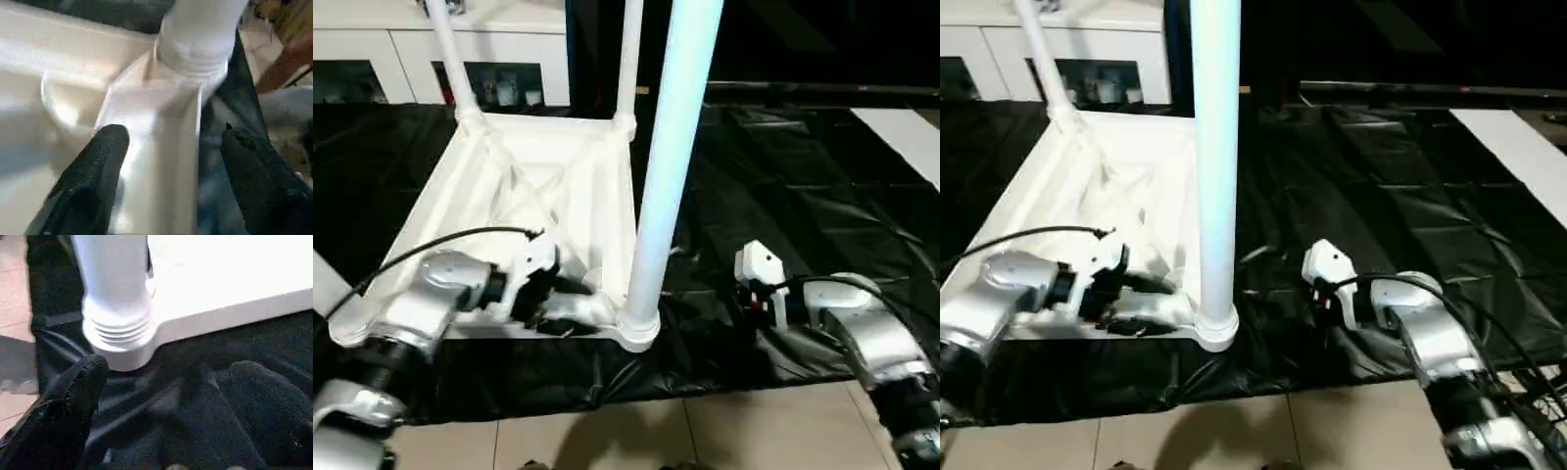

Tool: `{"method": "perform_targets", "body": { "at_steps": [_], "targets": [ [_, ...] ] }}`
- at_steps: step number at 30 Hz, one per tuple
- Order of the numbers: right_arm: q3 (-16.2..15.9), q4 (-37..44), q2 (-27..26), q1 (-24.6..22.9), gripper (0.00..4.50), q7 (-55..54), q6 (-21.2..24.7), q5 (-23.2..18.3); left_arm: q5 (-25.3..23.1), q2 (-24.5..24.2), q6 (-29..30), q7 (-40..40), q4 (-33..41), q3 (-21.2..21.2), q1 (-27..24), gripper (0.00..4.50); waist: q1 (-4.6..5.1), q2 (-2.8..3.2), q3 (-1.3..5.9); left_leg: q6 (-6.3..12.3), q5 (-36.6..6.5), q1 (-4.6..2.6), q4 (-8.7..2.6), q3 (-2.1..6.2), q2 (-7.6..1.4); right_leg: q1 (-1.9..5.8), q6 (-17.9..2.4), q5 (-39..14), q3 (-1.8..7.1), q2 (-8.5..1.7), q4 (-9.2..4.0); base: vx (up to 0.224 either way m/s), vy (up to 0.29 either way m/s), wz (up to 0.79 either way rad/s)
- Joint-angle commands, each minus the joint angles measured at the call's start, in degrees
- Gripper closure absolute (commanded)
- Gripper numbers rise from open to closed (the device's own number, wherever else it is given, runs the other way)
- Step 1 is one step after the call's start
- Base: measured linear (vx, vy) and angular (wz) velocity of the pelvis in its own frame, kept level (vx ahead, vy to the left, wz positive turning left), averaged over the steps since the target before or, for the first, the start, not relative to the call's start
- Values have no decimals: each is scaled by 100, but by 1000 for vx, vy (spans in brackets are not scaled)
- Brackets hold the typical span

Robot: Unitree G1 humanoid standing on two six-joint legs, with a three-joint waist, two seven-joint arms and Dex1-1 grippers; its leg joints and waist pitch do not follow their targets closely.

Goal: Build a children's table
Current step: Rotate table base

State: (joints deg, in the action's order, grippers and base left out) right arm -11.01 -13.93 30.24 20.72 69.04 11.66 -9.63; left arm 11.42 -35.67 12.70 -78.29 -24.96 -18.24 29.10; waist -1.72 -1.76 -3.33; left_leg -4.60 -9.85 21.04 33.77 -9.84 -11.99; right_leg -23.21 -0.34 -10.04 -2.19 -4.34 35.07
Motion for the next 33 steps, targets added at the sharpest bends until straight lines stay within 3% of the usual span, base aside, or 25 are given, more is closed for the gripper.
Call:
{"method": "perform_targets", "body": {
  "at_steps": [1,13,16,25,33],
  "targets": [
    [74,275,104,-69,0,8,181,-137,-43,-14,121,-72,154,0,-73,150,-25,95,371,16,-1795,-96,-417,-22,-87,239,-1285,-1495,178,-232,-424,0,0,0],
    [54,833,233,-321,0,-115,570,-183,-100,-171,114,76,288,132,-296,253,-48,77,343,-47,-1971,-98,-433,1,-85,210,-1050,-2040,176,-250,-474,0,0,0],
    [31,860,236,-316,0,-139,599,-185,-134,-178,59,117,315,159,-321,263,-43,66,349,-53,-1912,-91,-431,4,-85,212,-1048,-1984,175,-245,-465,0,0,0],
    [-28,985,189,-346,0,-218,690,-174,-247,-159,25,305,338,123,-364,349,-48,70,365,-15,-1720,-84,-422,-9,-85,231,-1153,-1573,177,-239,-423,0,0,0],
    [-101,888,43,-310,0,-397,595,-104,-483,85,311,759,270,84,-338,412,-39,72,334,-77,-2006,-103,-426,0,-80,199,-998,-2149,173,-247,-480,0,0,0]
  ]
}}
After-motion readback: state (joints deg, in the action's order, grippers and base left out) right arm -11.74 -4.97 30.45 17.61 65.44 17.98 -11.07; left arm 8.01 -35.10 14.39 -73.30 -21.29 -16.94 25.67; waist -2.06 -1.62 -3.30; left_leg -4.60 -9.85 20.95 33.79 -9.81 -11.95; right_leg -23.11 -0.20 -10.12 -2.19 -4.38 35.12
